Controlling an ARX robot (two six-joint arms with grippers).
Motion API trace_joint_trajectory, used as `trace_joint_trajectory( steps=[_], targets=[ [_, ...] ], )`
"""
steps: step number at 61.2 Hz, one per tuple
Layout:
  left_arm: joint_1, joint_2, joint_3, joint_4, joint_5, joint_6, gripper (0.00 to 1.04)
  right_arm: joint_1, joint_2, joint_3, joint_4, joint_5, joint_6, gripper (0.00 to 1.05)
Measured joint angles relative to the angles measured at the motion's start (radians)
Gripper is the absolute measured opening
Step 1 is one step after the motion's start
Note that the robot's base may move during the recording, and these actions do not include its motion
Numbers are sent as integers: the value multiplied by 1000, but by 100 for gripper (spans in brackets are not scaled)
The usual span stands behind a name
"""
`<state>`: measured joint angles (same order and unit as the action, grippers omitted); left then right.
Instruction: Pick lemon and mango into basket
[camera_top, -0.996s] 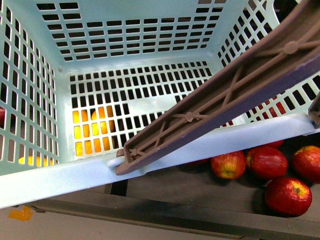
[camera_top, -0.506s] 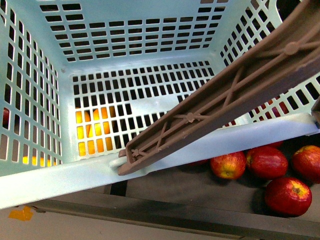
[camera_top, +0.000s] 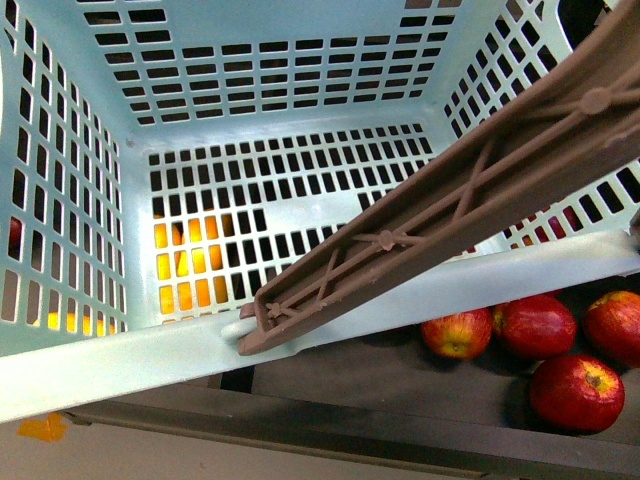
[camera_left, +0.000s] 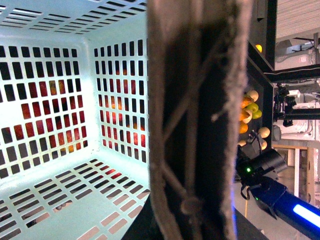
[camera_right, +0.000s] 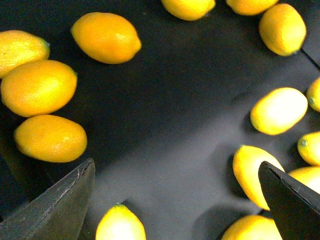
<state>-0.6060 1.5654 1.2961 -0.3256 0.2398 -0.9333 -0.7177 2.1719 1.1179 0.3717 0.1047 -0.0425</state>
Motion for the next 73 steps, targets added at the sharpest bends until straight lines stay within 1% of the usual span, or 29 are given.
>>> trace_joint_trajectory(
  steps=[6,12,22,39,58,73],
  targets=[
    [0,0,0,0,0,0,5,22,71,93,-15,8,-58,96],
    [0,0,0,0,-3,1,5,26,127,171,-35,11,-114,96],
    [0,0,0,0,-2,0,5,19,248,356,-129,26,-206,96],
    [0,0,0,0,0,0,5,19,401,606,-261,-26,-362,96],
    [0,0,0,0,-3,0,5,31,587,867,-363,-33,-458,96],
    [0,0,0,0,-1,0,5,43,706,1053,-456,-61,-532,96]
  ],
)
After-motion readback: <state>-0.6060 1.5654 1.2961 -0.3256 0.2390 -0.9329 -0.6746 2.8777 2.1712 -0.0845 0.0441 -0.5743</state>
